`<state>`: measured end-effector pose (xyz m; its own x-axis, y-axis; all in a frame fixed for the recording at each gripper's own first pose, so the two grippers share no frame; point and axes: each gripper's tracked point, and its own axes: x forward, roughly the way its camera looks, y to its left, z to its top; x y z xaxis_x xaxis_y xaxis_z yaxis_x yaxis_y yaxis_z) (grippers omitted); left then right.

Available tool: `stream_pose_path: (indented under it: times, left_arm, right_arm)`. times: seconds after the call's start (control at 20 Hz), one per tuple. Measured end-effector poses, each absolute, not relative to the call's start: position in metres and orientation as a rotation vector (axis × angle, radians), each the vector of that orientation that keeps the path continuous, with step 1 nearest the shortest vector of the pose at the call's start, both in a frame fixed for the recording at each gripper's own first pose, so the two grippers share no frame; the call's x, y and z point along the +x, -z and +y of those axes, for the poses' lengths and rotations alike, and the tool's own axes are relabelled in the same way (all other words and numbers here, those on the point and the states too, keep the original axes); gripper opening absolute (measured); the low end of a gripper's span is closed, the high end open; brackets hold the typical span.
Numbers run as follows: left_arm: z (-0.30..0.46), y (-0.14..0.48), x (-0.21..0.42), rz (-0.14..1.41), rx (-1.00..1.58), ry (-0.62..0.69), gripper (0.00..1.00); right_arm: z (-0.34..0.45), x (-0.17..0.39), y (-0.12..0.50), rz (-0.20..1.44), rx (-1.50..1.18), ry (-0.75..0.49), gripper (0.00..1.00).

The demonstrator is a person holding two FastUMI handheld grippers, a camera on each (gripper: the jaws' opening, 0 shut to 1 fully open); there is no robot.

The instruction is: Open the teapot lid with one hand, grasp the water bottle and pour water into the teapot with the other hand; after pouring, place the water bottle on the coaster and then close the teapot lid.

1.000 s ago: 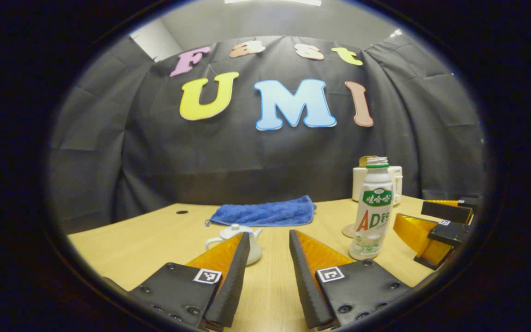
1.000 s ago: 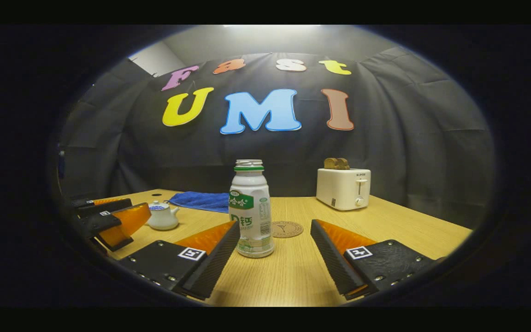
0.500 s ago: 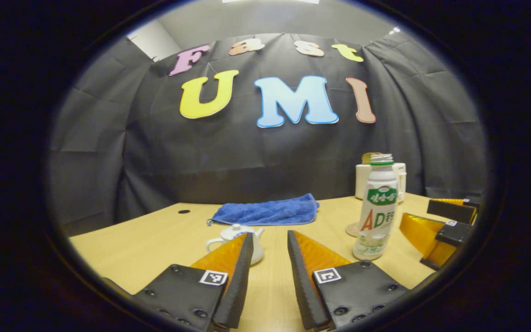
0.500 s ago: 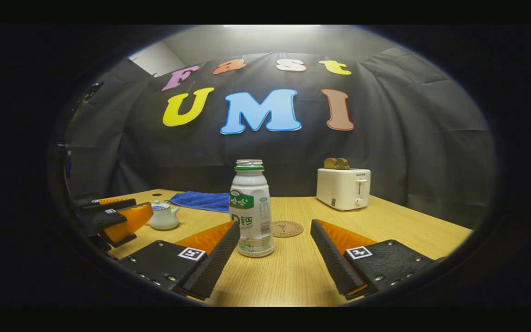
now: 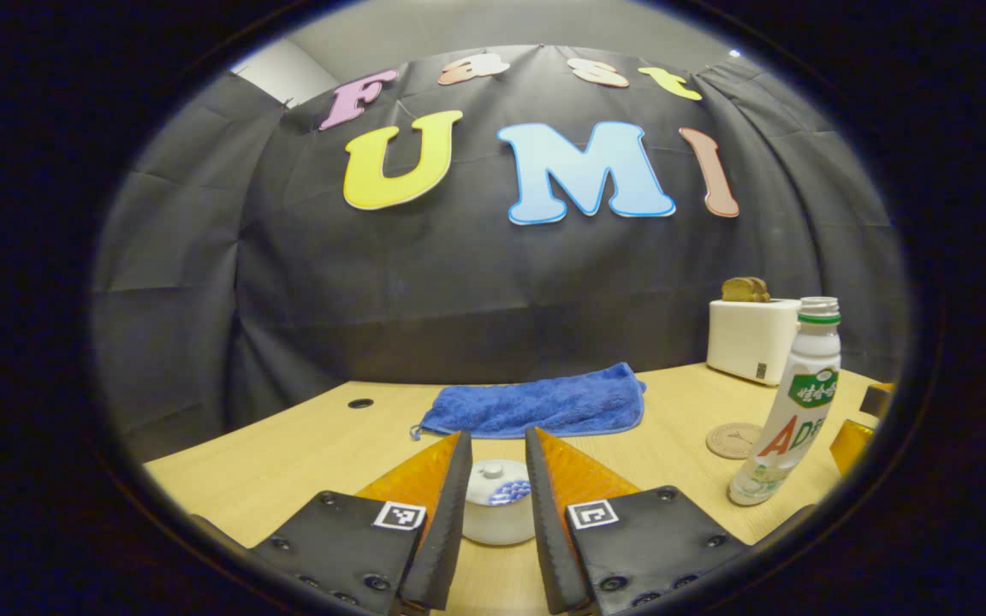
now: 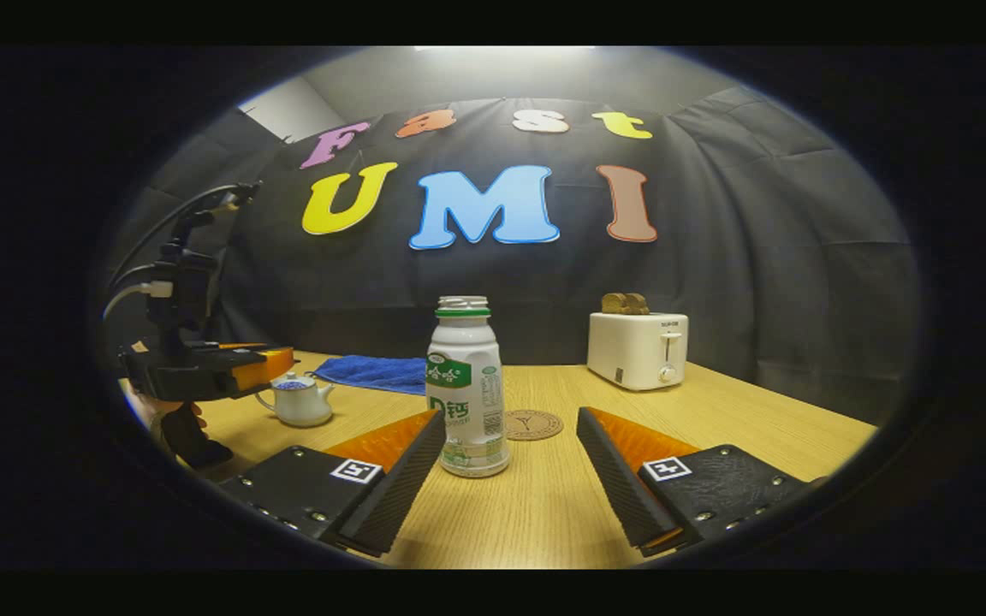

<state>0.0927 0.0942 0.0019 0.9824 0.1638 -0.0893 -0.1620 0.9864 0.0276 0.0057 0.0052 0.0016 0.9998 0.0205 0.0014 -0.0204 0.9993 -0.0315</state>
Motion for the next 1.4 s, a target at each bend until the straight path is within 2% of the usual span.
stream_pose_path:
  times: [0.05, 0.1, 0.2, 0.25, 0.3, 0.35, 0.4, 0.45, 0.6, 0.8, 0.85, 0.9, 1.0, 1.05, 1.1, 1.15, 1.25, 1.3, 1.4]
  left_arm:
    - [0.096, 0.002, 0.097, 0.102, 0.023, -0.172, 0.46]
    - [0.098, 0.006, 0.102, 0.113, 0.032, -0.180, 0.50]
    - [0.101, 0.017, 0.108, 0.137, 0.044, -0.193, 0.46]
    - [0.102, 0.021, 0.112, 0.149, 0.044, -0.194, 0.51]
    - [0.103, 0.027, 0.115, 0.166, 0.043, -0.197, 0.46]
    - [0.104, 0.031, 0.117, 0.177, 0.042, -0.201, 0.46]
    - [0.104, 0.030, 0.119, 0.172, 0.047, -0.203, 0.41]
    - [0.104, 0.031, 0.120, 0.177, 0.054, -0.210, 0.51]
    - [0.101, 0.030, 0.121, 0.179, 0.073, -0.211, 0.29]
    - [0.102, 0.028, 0.119, 0.174, 0.056, -0.207, 0.15]
    - [0.103, 0.026, 0.120, 0.170, 0.041, -0.202, 0.19]
    - [0.103, 0.025, 0.119, 0.167, 0.026, -0.194, 0.11]
    - [0.104, 0.022, 0.116, 0.158, -0.005, -0.183, 0.11]
    - [0.105, 0.017, 0.113, 0.148, -0.023, -0.178, 0.16]
    - [0.105, 0.008, 0.108, 0.132, -0.042, -0.171, 0.12]
    - [0.106, -0.001, 0.103, 0.112, -0.055, -0.172, 0.16]
    - [0.108, -0.015, 0.089, 0.086, -0.077, -0.162, 0.11]
    - [0.108, -0.020, 0.081, 0.080, -0.089, -0.154, 0.16]
    - [0.111, -0.028, 0.063, 0.070, -0.091, -0.149, 0.15]
  right_arm:
    - [0.005, 0.006, -0.001, -0.002, -0.031, -0.021, 0.95]
    - [0.005, 0.006, -0.002, -0.002, -0.031, -0.021, 0.95]
    - [0.005, 0.006, -0.002, -0.002, -0.031, -0.021, 0.95]
    - [0.005, 0.006, -0.002, -0.002, -0.031, -0.021, 0.95]
    - [0.005, 0.006, -0.001, -0.002, -0.031, -0.021, 0.95]
    - [0.005, 0.006, -0.001, -0.002, -0.031, -0.021, 0.95]
    - [0.005, 0.006, -0.001, -0.002, -0.031, -0.021, 0.95]
    - [0.005, 0.006, -0.002, -0.002, -0.031, -0.021, 0.95]
    - [0.005, 0.005, -0.001, -0.002, -0.031, -0.021, 0.95]
    - [0.005, 0.006, -0.001, -0.002, -0.031, -0.021, 0.95]
    - [0.005, 0.006, -0.001, -0.002, -0.031, -0.021, 0.95]
    - [0.005, 0.006, -0.001, -0.002, -0.031, -0.021, 0.95]
    - [0.005, 0.006, -0.001, -0.002, -0.032, -0.021, 0.95]
    - [0.005, 0.006, -0.001, -0.002, -0.032, -0.021, 0.95]
    - [0.005, 0.006, -0.001, -0.002, -0.032, -0.021, 0.95]
    - [0.005, 0.006, -0.001, -0.002, -0.032, -0.021, 0.95]
    - [0.005, 0.006, -0.001, -0.003, -0.032, -0.023, 0.95]
    - [0.007, 0.006, -0.001, -0.003, -0.032, -0.028, 0.95]
    - [0.010, 0.007, -0.001, -0.004, -0.033, -0.042, 0.95]
